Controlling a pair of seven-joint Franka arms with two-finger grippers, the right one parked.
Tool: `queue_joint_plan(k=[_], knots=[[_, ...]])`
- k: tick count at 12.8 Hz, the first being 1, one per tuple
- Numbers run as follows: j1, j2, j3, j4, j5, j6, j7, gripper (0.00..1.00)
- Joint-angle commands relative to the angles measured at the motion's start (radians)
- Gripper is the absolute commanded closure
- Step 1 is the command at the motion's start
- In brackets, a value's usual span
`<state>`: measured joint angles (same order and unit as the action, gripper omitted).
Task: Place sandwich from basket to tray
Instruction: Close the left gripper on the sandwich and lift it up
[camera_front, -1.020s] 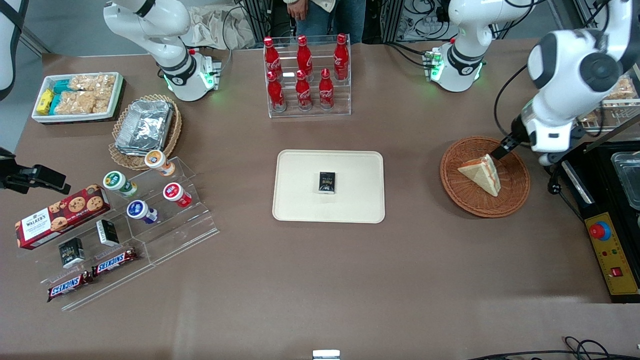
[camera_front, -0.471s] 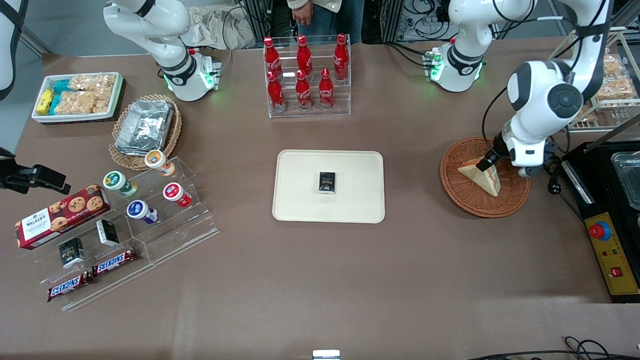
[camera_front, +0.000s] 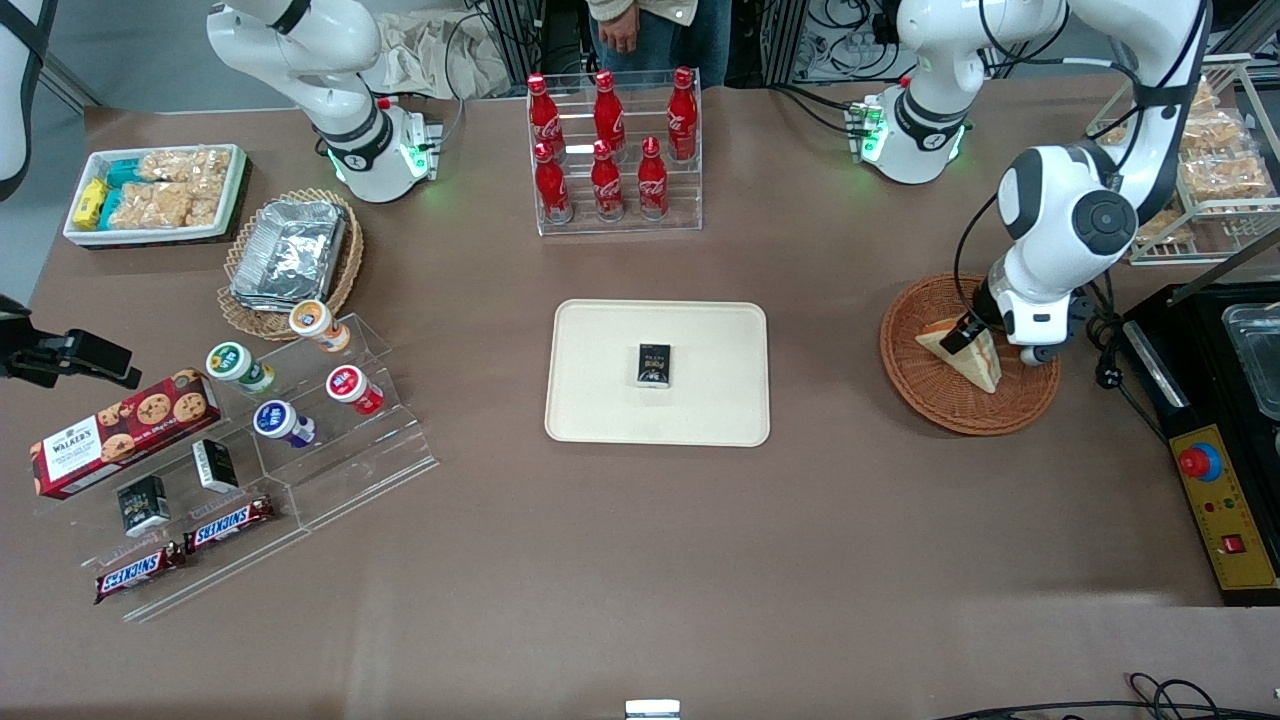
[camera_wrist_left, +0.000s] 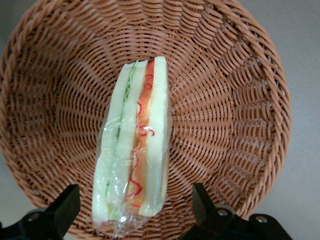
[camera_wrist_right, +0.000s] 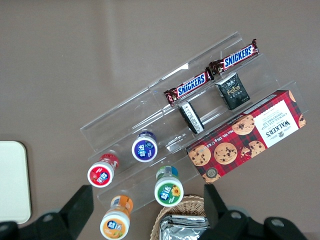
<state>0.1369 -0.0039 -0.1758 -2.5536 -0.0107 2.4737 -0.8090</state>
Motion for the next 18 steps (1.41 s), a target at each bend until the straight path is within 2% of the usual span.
queue_joint_plan(k=[1, 4, 5, 6, 8, 10, 13, 15, 17, 18], knots=[[0.001, 0.03, 0.001, -0.005, 0.009, 0.039, -0.022, 0.03], [0.007, 0.029, 0.003, -0.005, 0.012, 0.039, -0.019, 0.44], [0.01, 0.028, 0.003, -0.005, 0.012, 0.039, -0.019, 0.67], [0.01, 0.021, 0.004, -0.005, 0.014, 0.039, -0.018, 1.0], [0.0, -0.071, -0.001, 0.01, 0.015, -0.017, -0.007, 1.0], [-0.002, -0.158, -0.033, 0.085, 0.021, -0.199, 0.052, 1.0], [-0.025, -0.16, -0.098, 0.331, -0.001, -0.474, 0.126, 1.0], [-0.097, -0.136, -0.116, 0.453, -0.012, -0.59, 0.21, 1.0], [-0.202, -0.136, -0.117, 0.455, -0.076, -0.59, 0.269, 1.0], [-0.288, -0.119, -0.126, 0.455, -0.083, -0.57, 0.269, 1.0]])
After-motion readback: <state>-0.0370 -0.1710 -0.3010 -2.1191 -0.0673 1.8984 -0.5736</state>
